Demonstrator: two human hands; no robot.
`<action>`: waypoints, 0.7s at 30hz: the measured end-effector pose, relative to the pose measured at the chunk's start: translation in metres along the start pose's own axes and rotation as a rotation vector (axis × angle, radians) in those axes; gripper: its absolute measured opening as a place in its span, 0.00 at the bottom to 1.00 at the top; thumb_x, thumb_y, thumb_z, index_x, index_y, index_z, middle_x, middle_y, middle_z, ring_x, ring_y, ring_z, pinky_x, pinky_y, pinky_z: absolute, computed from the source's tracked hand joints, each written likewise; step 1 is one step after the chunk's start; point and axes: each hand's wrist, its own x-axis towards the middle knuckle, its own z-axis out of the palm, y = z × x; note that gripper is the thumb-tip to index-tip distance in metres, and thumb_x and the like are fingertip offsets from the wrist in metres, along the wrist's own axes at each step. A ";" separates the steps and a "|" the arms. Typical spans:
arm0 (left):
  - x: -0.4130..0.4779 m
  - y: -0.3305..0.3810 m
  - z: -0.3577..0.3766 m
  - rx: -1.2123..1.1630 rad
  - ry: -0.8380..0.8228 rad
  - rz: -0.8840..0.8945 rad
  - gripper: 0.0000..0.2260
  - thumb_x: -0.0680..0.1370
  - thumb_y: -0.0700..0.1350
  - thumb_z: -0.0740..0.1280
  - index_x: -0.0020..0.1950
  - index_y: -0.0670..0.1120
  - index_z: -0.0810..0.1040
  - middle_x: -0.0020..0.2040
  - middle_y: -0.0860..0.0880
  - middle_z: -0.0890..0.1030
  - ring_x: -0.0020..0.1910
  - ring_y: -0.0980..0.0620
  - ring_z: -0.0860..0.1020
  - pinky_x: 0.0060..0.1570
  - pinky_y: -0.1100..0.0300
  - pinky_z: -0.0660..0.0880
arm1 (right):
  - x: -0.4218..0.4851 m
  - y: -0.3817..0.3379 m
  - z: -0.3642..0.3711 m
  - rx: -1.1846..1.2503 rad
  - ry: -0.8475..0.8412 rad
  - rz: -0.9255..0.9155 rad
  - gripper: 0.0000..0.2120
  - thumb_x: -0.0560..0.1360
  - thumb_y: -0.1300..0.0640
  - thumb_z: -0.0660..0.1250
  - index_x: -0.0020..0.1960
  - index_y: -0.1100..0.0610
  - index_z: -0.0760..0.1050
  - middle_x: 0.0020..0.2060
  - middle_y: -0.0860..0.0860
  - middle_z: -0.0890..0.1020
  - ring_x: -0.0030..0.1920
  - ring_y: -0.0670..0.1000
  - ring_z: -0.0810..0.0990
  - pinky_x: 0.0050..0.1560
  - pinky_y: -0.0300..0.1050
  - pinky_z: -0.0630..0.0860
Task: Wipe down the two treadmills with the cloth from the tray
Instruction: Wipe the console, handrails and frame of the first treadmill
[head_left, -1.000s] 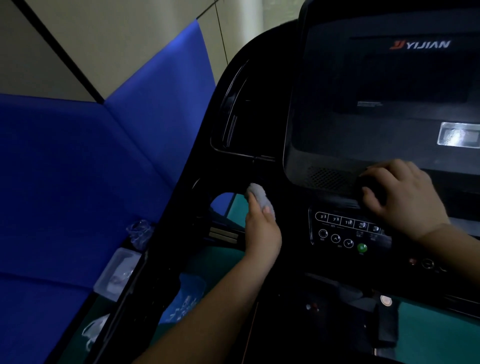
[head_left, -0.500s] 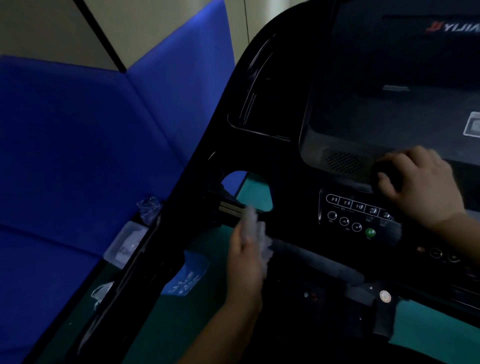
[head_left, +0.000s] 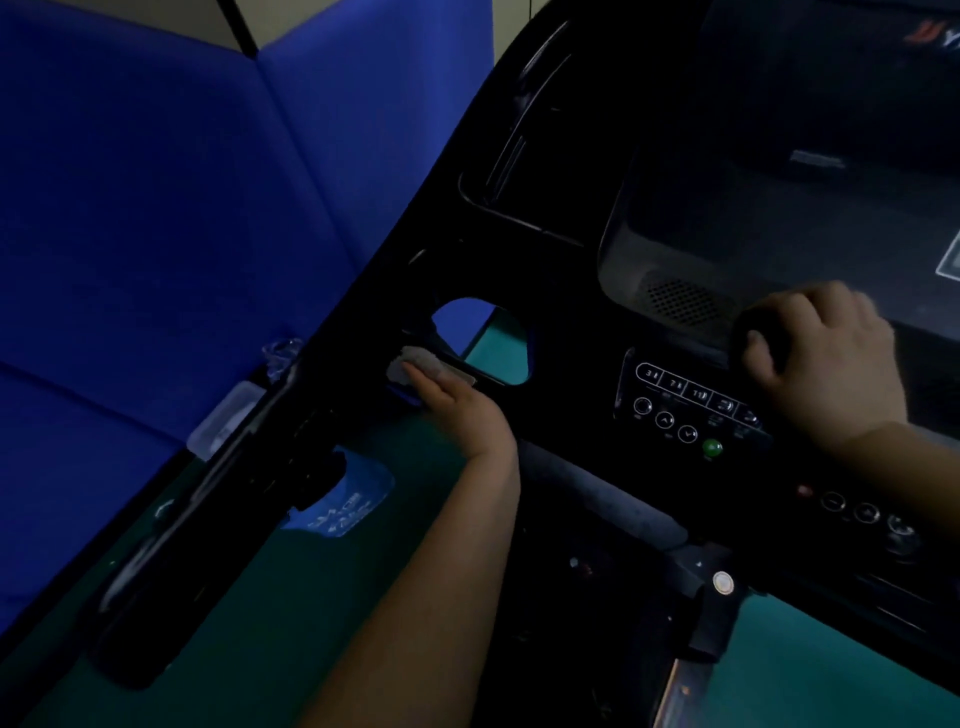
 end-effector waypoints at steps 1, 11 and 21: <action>-0.005 -0.009 0.002 -0.001 0.002 0.015 0.21 0.84 0.47 0.49 0.78 0.51 0.52 0.77 0.47 0.58 0.72 0.47 0.64 0.65 0.63 0.63 | 0.000 0.000 0.000 0.006 -0.006 0.000 0.19 0.74 0.49 0.57 0.57 0.60 0.75 0.51 0.62 0.73 0.53 0.64 0.70 0.50 0.57 0.70; -0.130 -0.056 0.023 0.067 -0.137 -0.101 0.22 0.84 0.47 0.49 0.78 0.57 0.48 0.77 0.49 0.57 0.69 0.56 0.64 0.62 0.66 0.59 | -0.001 0.001 -0.001 0.015 -0.005 -0.031 0.16 0.76 0.51 0.60 0.58 0.60 0.73 0.54 0.62 0.73 0.56 0.64 0.70 0.53 0.58 0.69; -0.168 -0.047 -0.022 0.074 -0.461 -0.381 0.17 0.82 0.54 0.55 0.71 0.59 0.67 0.67 0.47 0.74 0.61 0.48 0.76 0.63 0.49 0.73 | -0.002 0.002 -0.008 0.069 -0.048 -0.039 0.15 0.77 0.52 0.62 0.60 0.59 0.74 0.56 0.62 0.73 0.57 0.64 0.69 0.55 0.59 0.68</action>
